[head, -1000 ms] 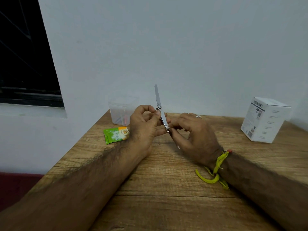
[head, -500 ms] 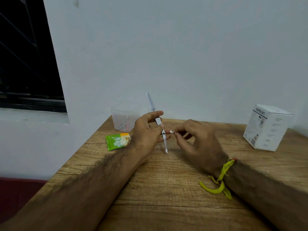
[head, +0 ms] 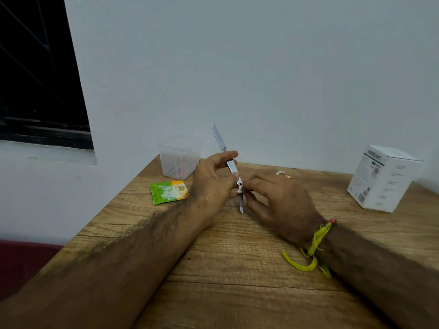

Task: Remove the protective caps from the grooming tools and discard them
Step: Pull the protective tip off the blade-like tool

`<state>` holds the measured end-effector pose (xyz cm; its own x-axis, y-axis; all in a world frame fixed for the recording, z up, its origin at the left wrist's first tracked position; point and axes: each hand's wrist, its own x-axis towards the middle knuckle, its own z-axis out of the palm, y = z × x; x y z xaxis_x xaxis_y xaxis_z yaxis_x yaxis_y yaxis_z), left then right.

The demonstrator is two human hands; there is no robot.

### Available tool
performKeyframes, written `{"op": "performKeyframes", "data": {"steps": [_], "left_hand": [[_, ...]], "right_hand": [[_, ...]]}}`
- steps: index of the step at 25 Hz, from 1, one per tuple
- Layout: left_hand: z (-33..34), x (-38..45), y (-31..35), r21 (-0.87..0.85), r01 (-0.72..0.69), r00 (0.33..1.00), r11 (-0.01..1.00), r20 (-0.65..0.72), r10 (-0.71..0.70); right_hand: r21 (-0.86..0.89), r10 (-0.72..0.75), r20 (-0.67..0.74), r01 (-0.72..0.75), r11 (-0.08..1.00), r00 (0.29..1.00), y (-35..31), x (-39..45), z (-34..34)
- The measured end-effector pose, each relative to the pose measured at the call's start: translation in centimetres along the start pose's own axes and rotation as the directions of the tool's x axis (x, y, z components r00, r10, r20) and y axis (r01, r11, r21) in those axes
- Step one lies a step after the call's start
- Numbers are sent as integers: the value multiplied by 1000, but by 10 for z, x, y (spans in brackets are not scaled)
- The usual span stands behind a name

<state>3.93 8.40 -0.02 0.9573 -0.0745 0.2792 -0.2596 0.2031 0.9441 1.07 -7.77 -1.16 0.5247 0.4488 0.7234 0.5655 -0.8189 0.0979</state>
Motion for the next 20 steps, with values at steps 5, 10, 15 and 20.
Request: {"op": "performKeyframes", "data": {"steps": [5,10,15,20], "left_hand": [[-1,1,-1,-30,18,999,999,-28,-18],[-1,0,1,-46,15,999,999,-30,-16],[0,-3,3,-55,29,999,998,-26,-31],[1,-5,4,-37,22,999,999,-24,-22]], "right_hand": [[-24,-49,41,50,998,998,-1,1,0],[-102,-75,42,79,992,996,-1,3,0],[-138,-81,26,84,987,996,-4,3,-4],[-78,-71,33,73,994,997,-5,1,-5]]}}
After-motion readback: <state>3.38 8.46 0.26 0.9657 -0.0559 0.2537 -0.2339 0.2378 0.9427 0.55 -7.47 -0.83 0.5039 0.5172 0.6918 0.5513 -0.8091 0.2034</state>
